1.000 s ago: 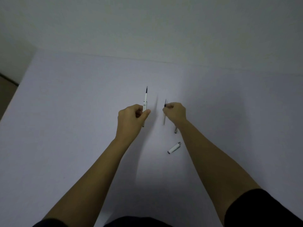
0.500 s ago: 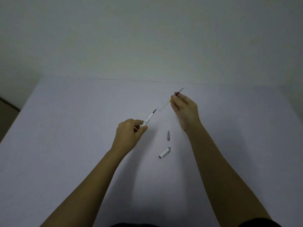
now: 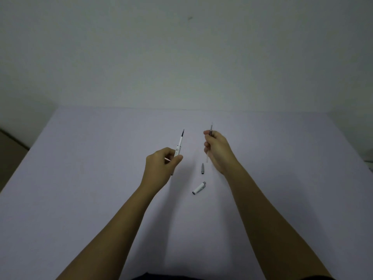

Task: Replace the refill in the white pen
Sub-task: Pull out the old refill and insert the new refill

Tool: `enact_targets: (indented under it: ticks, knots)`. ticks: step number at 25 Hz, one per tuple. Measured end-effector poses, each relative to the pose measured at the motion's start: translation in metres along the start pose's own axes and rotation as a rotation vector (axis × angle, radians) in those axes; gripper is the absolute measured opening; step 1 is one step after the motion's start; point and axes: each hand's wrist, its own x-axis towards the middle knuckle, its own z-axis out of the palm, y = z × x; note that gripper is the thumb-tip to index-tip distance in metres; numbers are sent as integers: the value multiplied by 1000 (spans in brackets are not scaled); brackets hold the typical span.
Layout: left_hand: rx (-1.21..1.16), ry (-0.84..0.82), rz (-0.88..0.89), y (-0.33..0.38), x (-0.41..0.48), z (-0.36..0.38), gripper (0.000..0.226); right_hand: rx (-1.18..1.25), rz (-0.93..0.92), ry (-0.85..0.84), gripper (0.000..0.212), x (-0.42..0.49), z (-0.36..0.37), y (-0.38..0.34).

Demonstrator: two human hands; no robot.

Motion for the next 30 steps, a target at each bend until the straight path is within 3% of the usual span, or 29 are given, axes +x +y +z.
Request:
enact_targets:
  ticks: [3,8,16,20,30]
  knots:
    - [-23,-14,3,10,-11,-1,14,-135,-21,-105,7,-18,4,1]
    - [-19,-27,27,20,-20,2,16,-265,-97,-221,13,-35,13,-7]
    - [36,-47,56,15,-24,2,15,-223,-178,-99,19,-28,14,-30]
    - [95,-16,32,5,-15,-6,18,-278,-194,-18,10,-10,7,-33]
    - [32,33,-4,2,-12,-1,16,-798,-115,173,24,24,-9,33]
